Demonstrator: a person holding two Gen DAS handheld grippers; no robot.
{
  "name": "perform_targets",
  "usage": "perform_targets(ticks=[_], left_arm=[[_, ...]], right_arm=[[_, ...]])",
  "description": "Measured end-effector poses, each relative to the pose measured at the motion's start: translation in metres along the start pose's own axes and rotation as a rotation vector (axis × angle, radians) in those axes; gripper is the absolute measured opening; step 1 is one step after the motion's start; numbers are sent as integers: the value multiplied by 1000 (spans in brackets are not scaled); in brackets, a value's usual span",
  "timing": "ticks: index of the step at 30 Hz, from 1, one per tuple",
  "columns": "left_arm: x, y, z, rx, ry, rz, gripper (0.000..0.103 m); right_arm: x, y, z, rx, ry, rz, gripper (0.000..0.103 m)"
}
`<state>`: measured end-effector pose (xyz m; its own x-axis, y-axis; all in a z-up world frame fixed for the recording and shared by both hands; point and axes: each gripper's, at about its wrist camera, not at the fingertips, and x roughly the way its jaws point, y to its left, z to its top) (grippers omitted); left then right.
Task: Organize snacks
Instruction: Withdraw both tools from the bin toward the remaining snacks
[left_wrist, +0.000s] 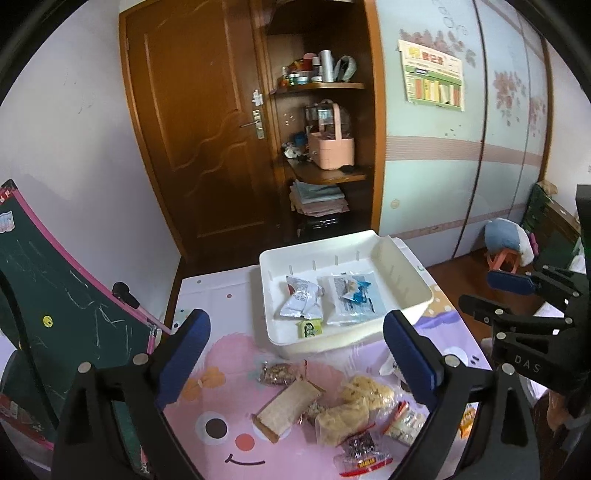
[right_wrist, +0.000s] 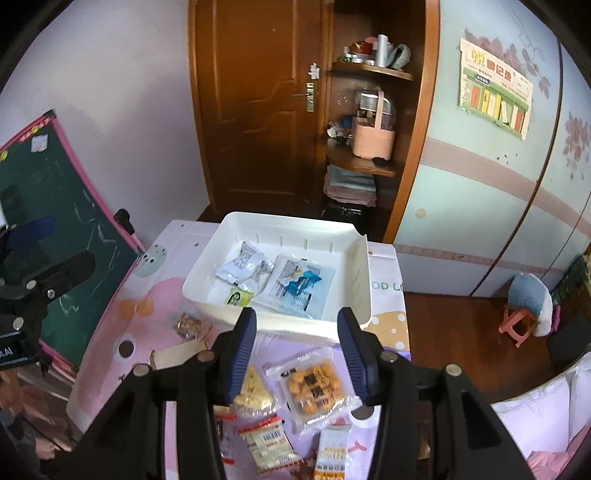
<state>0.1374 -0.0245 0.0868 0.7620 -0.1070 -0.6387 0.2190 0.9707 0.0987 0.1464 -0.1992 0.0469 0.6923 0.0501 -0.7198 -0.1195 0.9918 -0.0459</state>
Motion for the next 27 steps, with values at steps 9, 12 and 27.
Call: perform_targets(ticks=[9, 12, 27], left_arm=[[-7, -14, -36, 39, 36, -38, 96], [-1, -17, -51, 33, 64, -64, 96], [48, -11, -135, -13, 219, -128, 96]], right_arm=[[-10, 1, -43, -14, 18, 13, 51], [-6, -4, -62, -1, 35, 8, 51], [30, -45, -159, 145, 180, 3, 51]])
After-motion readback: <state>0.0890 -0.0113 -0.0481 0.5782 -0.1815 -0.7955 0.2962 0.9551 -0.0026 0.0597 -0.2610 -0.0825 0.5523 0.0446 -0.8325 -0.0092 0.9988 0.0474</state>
